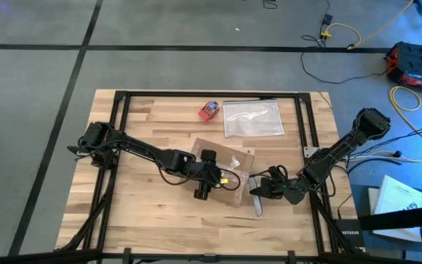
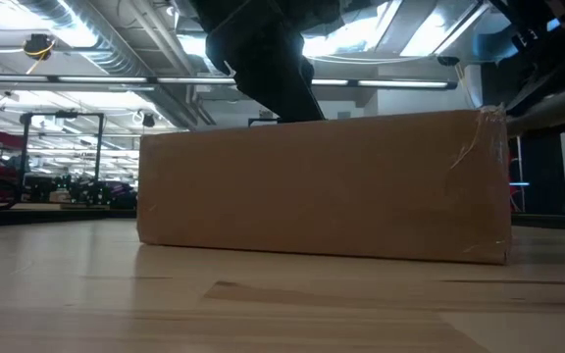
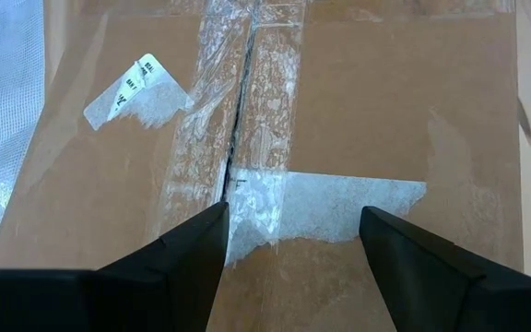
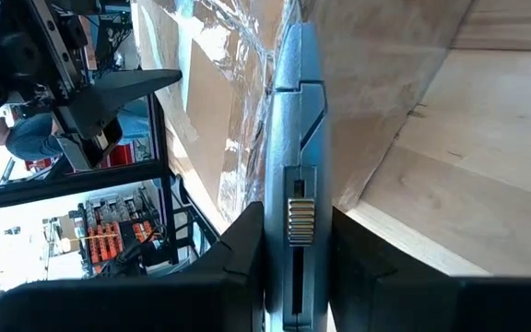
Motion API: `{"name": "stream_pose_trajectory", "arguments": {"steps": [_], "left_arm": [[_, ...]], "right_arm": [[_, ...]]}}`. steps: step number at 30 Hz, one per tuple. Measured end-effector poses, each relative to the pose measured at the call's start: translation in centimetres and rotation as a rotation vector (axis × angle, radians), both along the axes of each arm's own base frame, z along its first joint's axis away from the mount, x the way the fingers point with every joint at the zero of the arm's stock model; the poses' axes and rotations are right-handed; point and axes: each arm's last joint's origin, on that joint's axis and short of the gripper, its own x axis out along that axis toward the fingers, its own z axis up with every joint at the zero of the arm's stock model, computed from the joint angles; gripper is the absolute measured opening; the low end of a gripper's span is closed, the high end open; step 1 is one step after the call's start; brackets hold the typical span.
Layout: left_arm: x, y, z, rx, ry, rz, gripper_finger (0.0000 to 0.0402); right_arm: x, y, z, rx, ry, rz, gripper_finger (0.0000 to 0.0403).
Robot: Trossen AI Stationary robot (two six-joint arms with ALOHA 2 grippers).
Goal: Unpack boxes
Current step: Open the box using the silver cutter
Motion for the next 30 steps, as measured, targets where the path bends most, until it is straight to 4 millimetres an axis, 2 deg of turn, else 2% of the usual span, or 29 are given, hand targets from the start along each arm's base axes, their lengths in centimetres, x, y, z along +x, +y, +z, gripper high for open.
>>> {"name": "stream_pose_trajectory", "arguments": {"steps": [30], "left_arm": [[0.02,0.06,-0.01,0.003,-0.002,0.004,0.0235]], "right_arm": [[0.16,0.61,0.46,0.059,-0.013,0.142,0.0061]]}}
